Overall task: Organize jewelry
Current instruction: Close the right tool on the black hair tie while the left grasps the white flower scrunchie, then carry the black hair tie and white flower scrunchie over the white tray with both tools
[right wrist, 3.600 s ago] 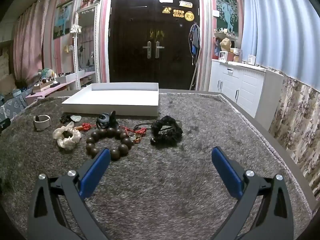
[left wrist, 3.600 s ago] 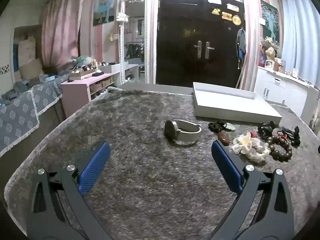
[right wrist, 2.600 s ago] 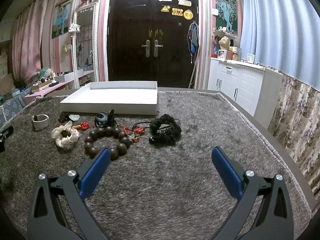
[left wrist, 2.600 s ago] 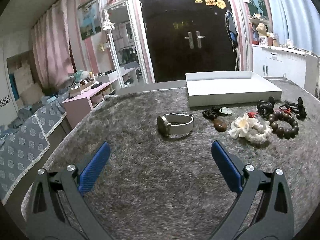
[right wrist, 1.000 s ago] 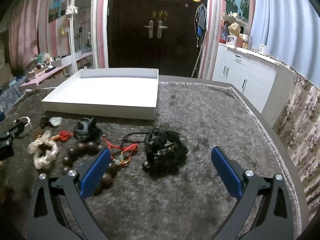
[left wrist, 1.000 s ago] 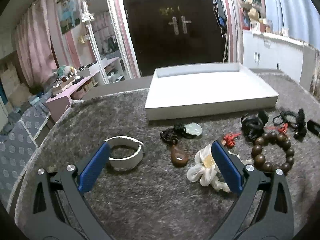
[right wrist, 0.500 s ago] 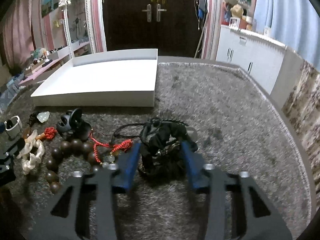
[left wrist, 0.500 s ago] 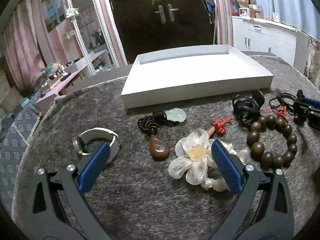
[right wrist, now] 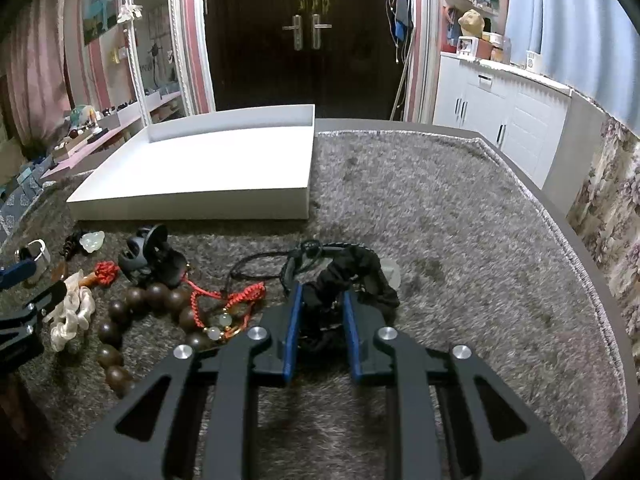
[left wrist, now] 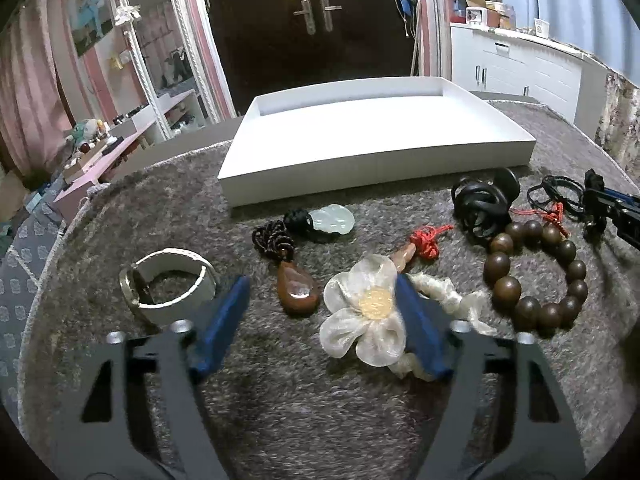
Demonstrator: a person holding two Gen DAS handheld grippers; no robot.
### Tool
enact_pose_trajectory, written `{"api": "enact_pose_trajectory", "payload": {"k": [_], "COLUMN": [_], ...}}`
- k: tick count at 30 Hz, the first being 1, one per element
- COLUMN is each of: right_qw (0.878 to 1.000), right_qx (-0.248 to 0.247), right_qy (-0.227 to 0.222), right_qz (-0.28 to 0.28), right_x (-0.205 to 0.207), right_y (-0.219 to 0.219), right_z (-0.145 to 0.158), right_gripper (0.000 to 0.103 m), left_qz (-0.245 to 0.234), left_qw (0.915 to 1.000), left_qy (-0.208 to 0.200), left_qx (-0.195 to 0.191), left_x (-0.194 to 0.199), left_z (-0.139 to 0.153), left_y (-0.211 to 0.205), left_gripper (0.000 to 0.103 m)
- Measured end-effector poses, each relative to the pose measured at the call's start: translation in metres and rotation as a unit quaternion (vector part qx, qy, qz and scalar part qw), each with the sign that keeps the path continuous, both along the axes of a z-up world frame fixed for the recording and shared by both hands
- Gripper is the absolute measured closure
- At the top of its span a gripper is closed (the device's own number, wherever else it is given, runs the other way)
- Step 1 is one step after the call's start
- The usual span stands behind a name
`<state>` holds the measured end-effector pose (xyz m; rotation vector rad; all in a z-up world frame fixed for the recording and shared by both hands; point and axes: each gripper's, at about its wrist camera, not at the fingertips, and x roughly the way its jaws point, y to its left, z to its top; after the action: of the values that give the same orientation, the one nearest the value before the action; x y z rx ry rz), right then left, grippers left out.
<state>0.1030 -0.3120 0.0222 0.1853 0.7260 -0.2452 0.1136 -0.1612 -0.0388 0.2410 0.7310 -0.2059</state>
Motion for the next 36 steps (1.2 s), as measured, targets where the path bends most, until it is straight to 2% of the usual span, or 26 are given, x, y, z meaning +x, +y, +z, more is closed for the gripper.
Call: {"api": "enact_pose_trajectory", "payload": {"k": [3, 6, 8, 9, 11, 15, 20, 21, 22, 23, 25, 28, 30, 31, 33, 35, 36], "right_qw": [1.0, 1.0, 1.0, 1.0, 1.0, 0.999, 0.999, 0.999, 0.999, 0.999, 0.999, 0.999, 0.999, 0.999, 0.999, 0.999, 0.999], "right_qx": [0.002, 0.001, 0.0, 0.001, 0.005, 0.01, 0.012, 0.012, 0.014, 0.015, 0.015, 0.018, 0.019, 0.018, 0.018, 0.02, 0.019], "right_qy": [-0.005, -0.011, -0.016, -0.018, -0.022, -0.032, -0.034, -0.034, -0.034, -0.033, -0.032, -0.032, -0.032, -0.032, -0.033, -0.034, -0.035], "right_qz": [-0.001, 0.001, 0.002, 0.002, 0.003, 0.003, 0.003, 0.003, 0.003, 0.003, 0.004, 0.003, 0.004, 0.004, 0.004, 0.004, 0.003], "right_x": [-0.001, -0.004, -0.007, -0.008, -0.011, -0.017, -0.02, -0.021, -0.021, -0.021, -0.021, -0.021, -0.02, -0.021, -0.021, -0.021, -0.021], "right_y": [-0.001, 0.0, 0.001, 0.001, 0.001, -0.001, -0.003, -0.004, -0.004, -0.004, -0.005, -0.006, -0.006, -0.006, -0.007, -0.007, -0.007], "right_z": [0.001, 0.002, 0.004, 0.004, 0.006, 0.012, 0.013, 0.013, 0.012, 0.011, 0.01, 0.01, 0.009, 0.009, 0.009, 0.01, 0.01], "right_gripper": [0.088, 0.092, 0.093, 0.093, 0.093, 0.094, 0.094, 0.094, 0.094, 0.094, 0.094, 0.093, 0.093, 0.093, 0.093, 0.093, 0.094], "left_qz": [-0.008, -0.019, -0.027, -0.029, -0.035, -0.045, -0.061, -0.065, -0.068, -0.069, -0.07, -0.075, -0.075, -0.076, -0.073, -0.068, -0.067], "left_qw": [0.9999, 0.9997, 0.9994, 0.9992, 0.9985, 0.9967, 0.9954, 0.9953, 0.9951, 0.9951, 0.9951, 0.9955, 0.9961, 0.9959, 0.9959, 0.9961, 0.9959], "left_qy": [0.004, 0.001, -0.004, -0.005, 0.0, 0.005, 0.011, 0.013, 0.01, 0.002, -0.008, -0.01, 0.007, 0.019, 0.036, 0.034, 0.036], "left_qx": [-0.011, -0.014, -0.022, -0.026, -0.042, -0.067, -0.073, -0.071, -0.071, -0.071, -0.07, -0.058, -0.045, -0.044, -0.04, -0.044, -0.049], "left_x": [0.0, -0.004, -0.007, -0.008, -0.01, -0.013, -0.023, -0.025, -0.027, -0.032, -0.035, -0.033, -0.027, -0.024, -0.018, -0.016, -0.015], "left_z": [-0.001, 0.0, 0.002, 0.003, 0.004, 0.007, 0.009, 0.01, 0.011, 0.013, 0.017, 0.016, 0.006, 0.002, -0.006, -0.005, -0.005], "left_y": [0.001, -0.003, -0.004, -0.003, -0.001, 0.006, 0.004, 0.002, 0.001, -0.001, -0.001, -0.007, -0.012, -0.013, -0.014, -0.012, -0.011], "left_gripper": [0.051, 0.068, 0.087, 0.09, 0.102, 0.103, 0.101, 0.096, 0.082, 0.061, 0.045, 0.046, 0.062, 0.075, 0.079, 0.089, 0.09]}}
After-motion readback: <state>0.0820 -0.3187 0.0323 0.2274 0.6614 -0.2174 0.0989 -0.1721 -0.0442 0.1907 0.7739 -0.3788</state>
